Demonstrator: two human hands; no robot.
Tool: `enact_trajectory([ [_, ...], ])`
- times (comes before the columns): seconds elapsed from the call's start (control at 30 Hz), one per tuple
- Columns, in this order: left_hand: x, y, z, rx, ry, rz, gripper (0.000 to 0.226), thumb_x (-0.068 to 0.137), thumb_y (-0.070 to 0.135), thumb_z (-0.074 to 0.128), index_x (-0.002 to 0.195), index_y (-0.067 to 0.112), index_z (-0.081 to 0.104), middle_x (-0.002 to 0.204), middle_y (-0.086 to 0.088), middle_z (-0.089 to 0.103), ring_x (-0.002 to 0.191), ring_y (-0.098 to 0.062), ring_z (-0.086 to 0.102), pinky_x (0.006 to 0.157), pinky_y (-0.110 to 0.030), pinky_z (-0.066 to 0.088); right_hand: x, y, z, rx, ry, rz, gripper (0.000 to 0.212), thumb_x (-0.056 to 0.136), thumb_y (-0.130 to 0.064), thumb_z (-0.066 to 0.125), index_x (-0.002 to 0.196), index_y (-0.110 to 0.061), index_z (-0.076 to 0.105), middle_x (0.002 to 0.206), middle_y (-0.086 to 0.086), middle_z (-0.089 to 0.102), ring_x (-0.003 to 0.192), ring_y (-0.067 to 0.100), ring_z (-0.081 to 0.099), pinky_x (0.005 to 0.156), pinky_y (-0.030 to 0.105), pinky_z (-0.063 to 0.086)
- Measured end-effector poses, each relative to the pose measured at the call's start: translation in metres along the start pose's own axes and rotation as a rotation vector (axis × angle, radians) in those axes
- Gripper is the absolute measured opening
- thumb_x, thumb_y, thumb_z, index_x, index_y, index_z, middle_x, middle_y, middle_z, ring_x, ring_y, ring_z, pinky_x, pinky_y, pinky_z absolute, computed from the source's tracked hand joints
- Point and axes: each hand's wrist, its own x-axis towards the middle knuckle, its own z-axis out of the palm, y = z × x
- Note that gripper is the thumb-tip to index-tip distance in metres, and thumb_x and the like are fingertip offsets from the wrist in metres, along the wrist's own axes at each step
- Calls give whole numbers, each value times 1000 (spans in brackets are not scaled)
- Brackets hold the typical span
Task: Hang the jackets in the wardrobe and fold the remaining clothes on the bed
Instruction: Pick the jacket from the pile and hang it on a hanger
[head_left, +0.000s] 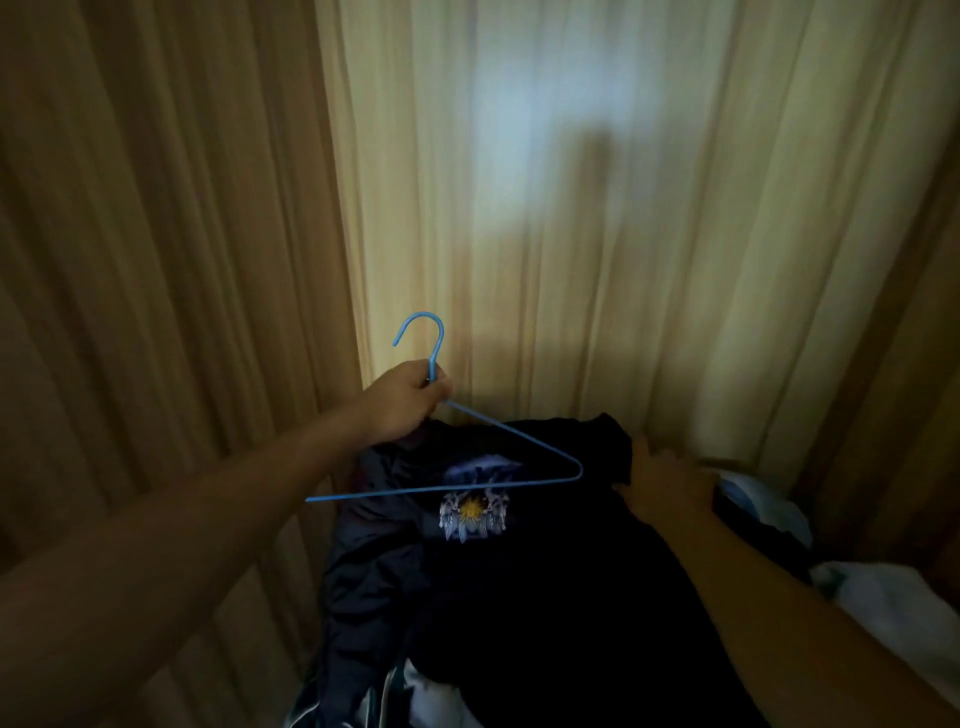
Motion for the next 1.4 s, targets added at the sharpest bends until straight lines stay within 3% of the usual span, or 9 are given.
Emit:
enact_trajectory([
  [0.13, -9, -11, 17, -10, 3, -42, 24, 103, 32, 54, 80, 25, 57, 65, 9, 56, 59, -8, 51, 64, -31, 43, 25, -1, -8, 159, 71, 40, 26, 103, -19, 51, 81, -13, 63, 95, 8, 66, 84, 24, 64, 75, 35, 57],
  [0.47, 0, 31, 32, -230, 59, 42, 29, 106, 26, 49, 78, 19, 48, 64, 4, 47, 55, -10, 42, 54, -30, 35, 1, -55, -104, 534, 311, -201, 24, 93, -34, 57, 105, -13, 58, 99, 8, 64, 86, 26, 61, 73, 37, 51],
  [0.6, 7, 48, 50, -345, 20, 79, 31, 106, 25, 49, 76, 20, 50, 61, 4, 49, 53, -10, 42, 53, -30, 32, -32, -78, -128, 591, 153, -304, 36, 85, -36, 68, 115, -19, 58, 107, 8, 68, 96, 27, 66, 85, 44, 56],
  [0.73, 14, 41, 49, -448, -64, 237, 23, 107, 18, 48, 84, 15, 47, 53, 9, 47, 47, -6, 42, 53, -27, 37, -47, -80, -138, 756, -250, -357, 50, 85, -66, 63, 124, -35, 59, 98, 1, 69, 89, 24, 71, 64, 33, 57],
  [0.9, 17, 24, 51, -540, -155, 359, 17, 107, 18, 47, 91, 16, 44, 55, 7, 46, 49, -9, 43, 55, -25, 39, -35, -78, -118, 44, 154, -377, 69, 82, -73, 60, 135, -30, 46, 128, 3, 46, 126, 29, 45, 101, 45, 43],
  [1.03, 17, 16, 53, -526, -220, 397, 15, 106, 23, 50, 95, 32, 46, 55, 6, 54, 49, -10, 46, 54, -23, 40, -26, -85, -94, 127, 47, -388, 62, 82, -68, 65, 125, -28, 44, 110, -4, 59, 104, 23, 62, 87, 43, 51],
  [1.2, 32, -18, 39, -478, -186, 284, 22, 101, 50, 51, 116, 34, 51, 94, -4, 73, 83, -15, 69, 75, -27, 55, -20, -60, -75, 52, 274, -481, 54, 98, -63, 42, 142, -32, 43, 113, 1, 68, 101, 26, 66, 83, 39, 53],
  [1.3, 56, -79, 23, -147, 93, 124, 35, 105, 39, 48, 136, 24, 48, 113, -3, 64, 104, -21, 64, 80, -23, 49, -15, -44, -74, 44, 301, -463, 73, 89, -78, 25, 145, -34, 42, 111, 2, 70, 97, 27, 67, 81, 41, 54],
  [1.4, 69, -153, 19, 273, -68, -120, 71, 95, 34, 65, 155, 17, 30, 146, -21, 44, 131, -39, 48, 102, -39, 45, -11, -37, -74, 28, 307, -451, 83, 83, -83, 19, 140, -31, 47, 109, 0, 70, 95, 26, 68, 80, 41, 54],
])
